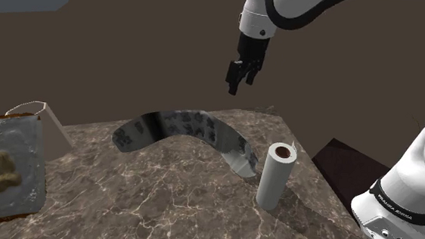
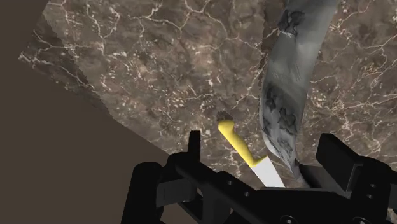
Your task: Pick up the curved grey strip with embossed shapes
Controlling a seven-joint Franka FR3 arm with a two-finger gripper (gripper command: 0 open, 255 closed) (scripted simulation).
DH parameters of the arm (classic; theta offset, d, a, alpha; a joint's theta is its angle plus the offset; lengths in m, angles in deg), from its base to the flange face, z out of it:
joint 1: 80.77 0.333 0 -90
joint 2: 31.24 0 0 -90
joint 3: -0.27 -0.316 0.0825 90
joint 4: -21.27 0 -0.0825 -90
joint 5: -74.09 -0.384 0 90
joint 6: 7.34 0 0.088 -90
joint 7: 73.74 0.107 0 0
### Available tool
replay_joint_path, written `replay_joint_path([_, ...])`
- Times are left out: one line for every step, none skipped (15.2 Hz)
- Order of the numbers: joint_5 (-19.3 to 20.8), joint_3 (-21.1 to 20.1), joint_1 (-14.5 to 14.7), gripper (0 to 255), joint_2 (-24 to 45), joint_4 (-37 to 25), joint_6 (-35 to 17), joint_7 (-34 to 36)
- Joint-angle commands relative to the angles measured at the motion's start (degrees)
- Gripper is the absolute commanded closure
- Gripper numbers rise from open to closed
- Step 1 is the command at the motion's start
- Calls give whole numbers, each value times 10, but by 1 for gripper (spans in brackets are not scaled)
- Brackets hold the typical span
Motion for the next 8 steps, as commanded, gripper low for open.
replay_joint_path([4, -11, 4, 0, 38, -13, -25, 6])
replay_joint_path([6, -18, 7, 0, 56, -20, -36, 11])
replay_joint_path([10, -24, 9, 0, 75, -28, -46, 16])
replay_joint_path([14, -30, 12, 0, 93, -36, -56, 22])
replay_joint_path([19, -35, 15, 0, 113, -46, -66, 28])
replay_joint_path([24, -41, 18, 0, 132, -55, -75, 34])
replay_joint_path([31, -46, 21, 0, 151, -65, -84, 40])
replay_joint_path([37, -50, 25, 0, 171, -76, -92, 47])
